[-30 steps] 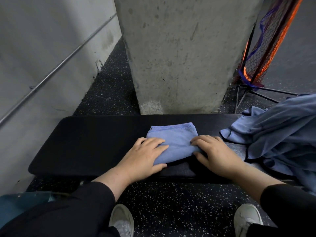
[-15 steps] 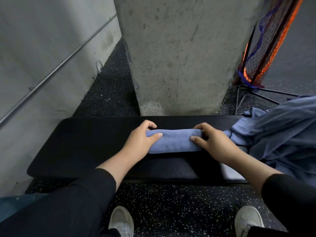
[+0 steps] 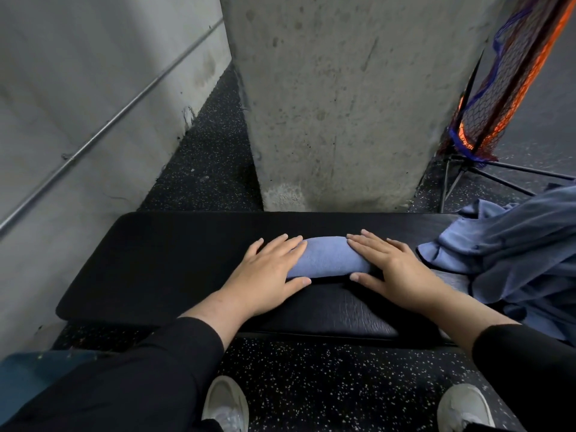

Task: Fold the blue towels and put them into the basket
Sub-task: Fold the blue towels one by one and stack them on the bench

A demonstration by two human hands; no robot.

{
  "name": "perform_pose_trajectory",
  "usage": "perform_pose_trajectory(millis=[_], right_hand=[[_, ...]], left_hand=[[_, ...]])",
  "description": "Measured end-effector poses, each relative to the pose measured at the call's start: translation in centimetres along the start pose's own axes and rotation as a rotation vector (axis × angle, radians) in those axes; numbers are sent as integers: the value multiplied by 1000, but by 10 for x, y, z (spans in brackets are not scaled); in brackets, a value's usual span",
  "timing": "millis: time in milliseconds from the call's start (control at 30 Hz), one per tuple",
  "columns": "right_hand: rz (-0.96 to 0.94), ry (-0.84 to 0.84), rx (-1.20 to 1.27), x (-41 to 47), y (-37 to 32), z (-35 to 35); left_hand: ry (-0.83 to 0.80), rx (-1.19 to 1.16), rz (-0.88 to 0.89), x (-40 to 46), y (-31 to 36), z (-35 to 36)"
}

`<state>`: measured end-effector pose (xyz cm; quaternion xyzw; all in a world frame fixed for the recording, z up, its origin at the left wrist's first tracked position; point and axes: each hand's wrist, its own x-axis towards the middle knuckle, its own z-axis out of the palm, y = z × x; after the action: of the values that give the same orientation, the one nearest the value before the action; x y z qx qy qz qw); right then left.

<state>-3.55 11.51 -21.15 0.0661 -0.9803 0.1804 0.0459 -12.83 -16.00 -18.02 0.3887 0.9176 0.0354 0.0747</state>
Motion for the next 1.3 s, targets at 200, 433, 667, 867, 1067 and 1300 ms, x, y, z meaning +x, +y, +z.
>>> perform_pose_trajectory(millis=[200, 433, 667, 867, 1067, 1300], right_hand=[[10, -39, 3, -4, -1, -3], [158, 377, 33, -10, -23, -13], [671, 246, 572, -17, -68, -17], [647, 164, 878, -2, -103, 7], [607, 48, 953, 50, -157, 30], [562, -49, 932, 140, -251, 69]], left_hand=[[8, -132, -75, 3, 2, -5], [-14, -203, -119, 21, 14, -26], [-94, -156, -196, 37, 19, -27], [-52, -234, -292, 16, 12, -28], [83, -376, -423, -31, -30, -25], [191, -322, -565, -81, -116, -27]])
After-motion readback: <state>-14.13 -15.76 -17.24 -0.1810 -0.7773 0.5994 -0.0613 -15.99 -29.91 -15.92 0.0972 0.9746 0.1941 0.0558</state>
